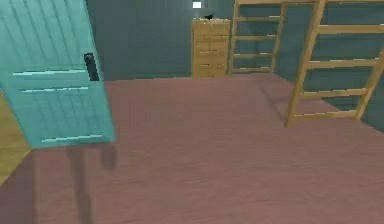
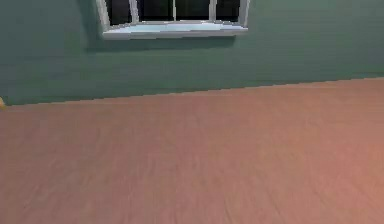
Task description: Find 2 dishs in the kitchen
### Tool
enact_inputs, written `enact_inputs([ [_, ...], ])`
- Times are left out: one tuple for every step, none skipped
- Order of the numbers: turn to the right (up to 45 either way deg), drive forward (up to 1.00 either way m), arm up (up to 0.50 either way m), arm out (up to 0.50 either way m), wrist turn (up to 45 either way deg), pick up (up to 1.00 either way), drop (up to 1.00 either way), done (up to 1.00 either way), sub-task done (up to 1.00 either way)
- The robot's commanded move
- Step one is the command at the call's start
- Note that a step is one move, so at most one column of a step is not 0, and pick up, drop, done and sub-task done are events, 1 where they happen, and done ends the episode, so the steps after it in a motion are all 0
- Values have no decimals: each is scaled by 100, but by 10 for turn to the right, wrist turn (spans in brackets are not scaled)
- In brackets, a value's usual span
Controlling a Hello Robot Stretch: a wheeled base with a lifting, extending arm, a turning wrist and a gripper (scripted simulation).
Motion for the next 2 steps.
enact_inputs([
  [-270,0,0,0,0,0,0,0,0],
  [0,100,0,0,0,0,0,0,0],
])
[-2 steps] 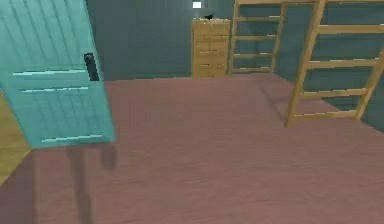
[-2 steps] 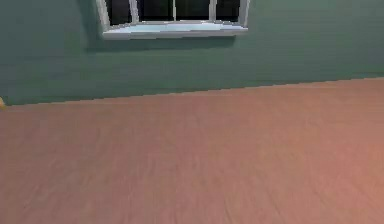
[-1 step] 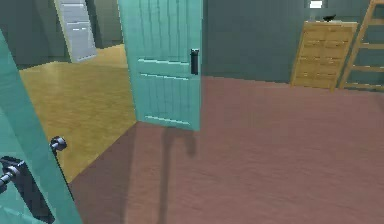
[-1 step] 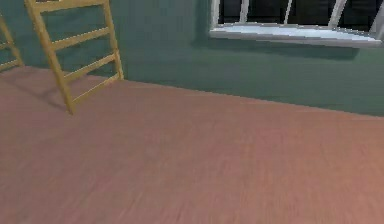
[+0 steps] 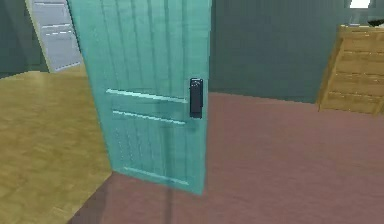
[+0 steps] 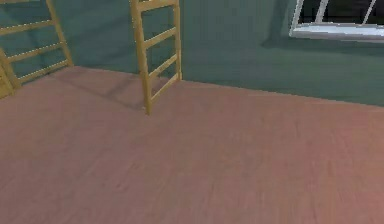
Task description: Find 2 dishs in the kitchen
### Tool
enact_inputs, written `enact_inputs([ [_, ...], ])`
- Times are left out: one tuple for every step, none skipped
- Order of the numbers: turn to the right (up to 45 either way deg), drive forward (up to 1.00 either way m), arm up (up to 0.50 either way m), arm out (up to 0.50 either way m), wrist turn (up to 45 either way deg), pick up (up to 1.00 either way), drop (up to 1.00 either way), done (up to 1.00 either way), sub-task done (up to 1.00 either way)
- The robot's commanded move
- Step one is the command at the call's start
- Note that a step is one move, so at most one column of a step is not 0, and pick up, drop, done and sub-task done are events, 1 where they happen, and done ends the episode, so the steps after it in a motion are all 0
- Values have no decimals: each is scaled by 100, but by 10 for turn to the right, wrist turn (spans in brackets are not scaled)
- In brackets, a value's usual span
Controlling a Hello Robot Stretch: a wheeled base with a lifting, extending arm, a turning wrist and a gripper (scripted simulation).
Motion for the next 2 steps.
enact_inputs([
  [-60,0,0,0,0,0,0,0,0],
  [0,5,0,0,0,0,0,0,0],
])
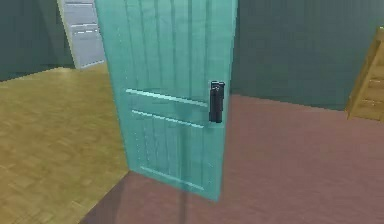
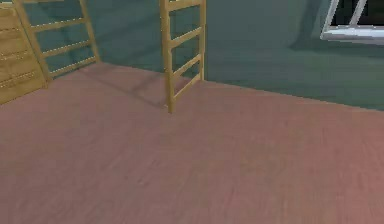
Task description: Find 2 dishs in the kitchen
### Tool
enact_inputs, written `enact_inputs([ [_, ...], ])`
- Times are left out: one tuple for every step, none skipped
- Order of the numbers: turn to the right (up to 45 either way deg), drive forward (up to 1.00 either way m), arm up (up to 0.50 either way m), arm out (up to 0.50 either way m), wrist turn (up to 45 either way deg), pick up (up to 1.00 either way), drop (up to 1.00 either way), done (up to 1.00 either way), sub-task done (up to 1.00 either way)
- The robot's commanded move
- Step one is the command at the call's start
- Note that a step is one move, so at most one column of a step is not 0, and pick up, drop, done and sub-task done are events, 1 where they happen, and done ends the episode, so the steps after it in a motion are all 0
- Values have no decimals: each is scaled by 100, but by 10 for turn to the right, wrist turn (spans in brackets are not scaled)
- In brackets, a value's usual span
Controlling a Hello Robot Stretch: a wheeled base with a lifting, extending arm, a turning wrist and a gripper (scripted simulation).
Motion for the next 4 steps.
enact_inputs([
  [-420,0,0,0,0,0,0,0,0],
  [0,100,0,0,0,0,0,0,0],
  [-30,0,0,0,0,0,0,0,0],
  [0,55,0,0,0,0,0,0,0],
])
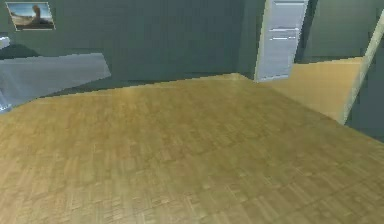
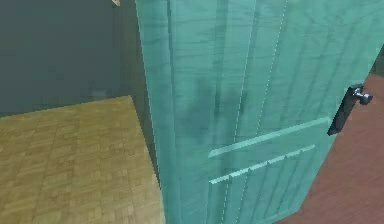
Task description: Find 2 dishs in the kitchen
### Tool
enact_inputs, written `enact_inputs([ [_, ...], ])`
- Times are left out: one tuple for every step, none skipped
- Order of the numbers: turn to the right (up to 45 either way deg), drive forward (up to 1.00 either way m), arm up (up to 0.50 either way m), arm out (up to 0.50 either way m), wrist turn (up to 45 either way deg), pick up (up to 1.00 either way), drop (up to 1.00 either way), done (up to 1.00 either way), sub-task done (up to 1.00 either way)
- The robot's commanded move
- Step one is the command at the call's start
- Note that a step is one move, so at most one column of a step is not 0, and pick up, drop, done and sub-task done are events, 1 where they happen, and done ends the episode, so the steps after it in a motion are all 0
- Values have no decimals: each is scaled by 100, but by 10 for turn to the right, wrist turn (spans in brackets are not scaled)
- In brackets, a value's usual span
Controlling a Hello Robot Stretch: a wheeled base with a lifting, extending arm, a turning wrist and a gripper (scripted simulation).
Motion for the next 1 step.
enact_inputs([
  [-210,0,0,0,0,0,0,0,0],
])
